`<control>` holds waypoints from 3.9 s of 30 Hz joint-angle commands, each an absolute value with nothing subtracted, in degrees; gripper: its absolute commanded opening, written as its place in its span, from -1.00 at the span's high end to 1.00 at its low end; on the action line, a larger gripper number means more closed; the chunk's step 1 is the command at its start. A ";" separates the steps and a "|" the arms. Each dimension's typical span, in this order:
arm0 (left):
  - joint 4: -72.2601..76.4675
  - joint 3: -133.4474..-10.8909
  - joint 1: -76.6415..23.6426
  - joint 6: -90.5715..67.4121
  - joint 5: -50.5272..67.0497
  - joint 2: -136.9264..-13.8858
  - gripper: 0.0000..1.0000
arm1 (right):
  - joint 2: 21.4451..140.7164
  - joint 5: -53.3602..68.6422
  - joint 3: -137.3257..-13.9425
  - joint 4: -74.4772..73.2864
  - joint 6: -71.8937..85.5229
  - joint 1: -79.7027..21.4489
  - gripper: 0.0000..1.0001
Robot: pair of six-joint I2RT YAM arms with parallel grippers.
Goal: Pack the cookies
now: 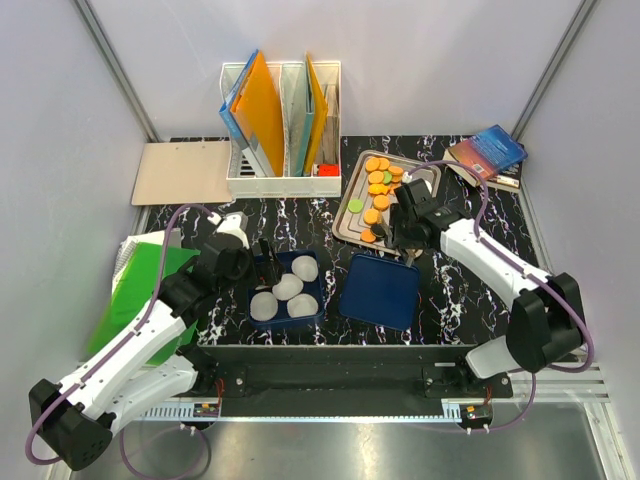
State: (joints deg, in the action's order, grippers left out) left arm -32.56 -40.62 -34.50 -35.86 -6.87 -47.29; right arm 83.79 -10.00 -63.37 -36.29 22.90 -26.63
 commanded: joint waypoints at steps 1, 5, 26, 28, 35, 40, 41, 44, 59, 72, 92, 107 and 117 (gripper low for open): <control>-30.94 -40.08 -34.63 -36.21 -6.42 -46.67 -0.98 | 81.38 -10.55 -63.98 -35.86 22.24 -27.95 -0.22; -30.76 -39.82 -34.63 -36.30 -6.33 -46.67 -0.98 | 82.96 -10.11 -64.68 -35.86 21.45 -28.74 -0.35; -30.85 -39.29 -34.72 -36.30 -6.33 -46.41 -0.98 | 88.24 -9.23 -66.18 -36.12 19.69 -31.11 0.01; -30.85 -39.29 -34.63 -36.39 -6.33 -46.41 -0.98 | 88.16 -9.31 -66.53 -36.65 19.60 -31.20 0.07; -30.85 -39.20 -34.63 -36.47 -6.33 -46.23 -0.98 | 85.88 -10.55 -67.67 -37.79 20.04 -31.29 0.24; -30.76 -39.29 -34.63 -36.56 -6.33 -46.32 -0.98 | 84.20 -11.16 -68.64 -38.41 20.48 -31.38 0.33; -30.85 -39.29 -34.63 -36.56 -6.33 -46.23 -0.98 | 83.85 -11.34 -68.82 -38.50 20.57 -31.38 0.35; -30.85 -39.29 -34.72 -36.56 -6.33 -46.23 -0.98 | 83.15 -11.34 -69.26 -38.76 20.83 -31.55 0.36; -30.85 -39.55 -34.63 -36.65 -6.94 -46.23 -0.98 | 81.04 -10.55 -72.15 -39.81 22.32 -36.20 0.46; -37.53 -43.33 -34.63 -39.11 -18.98 -45.36 -0.98 | 78.39 -15.47 -76.46 -42.89 27.59 -56.24 0.50; -38.76 -41.92 -34.63 -39.99 -18.72 -44.21 -0.98 | 85.34 -15.73 -76.99 -40.34 27.25 -61.70 0.53; -38.67 -40.87 -34.63 -40.25 -18.11 -43.95 -0.98 | 87.45 -16.26 -78.40 -40.17 27.07 -61.70 0.27; -38.58 -40.87 -34.54 -40.17 -18.19 -43.86 -0.98 | 86.66 -17.05 -79.01 -40.60 27.51 -61.70 -0.04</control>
State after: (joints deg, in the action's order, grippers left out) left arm -40.12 -40.75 -34.50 -39.77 -17.82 -44.69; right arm 87.44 -14.59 -75.77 -42.65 27.05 -61.14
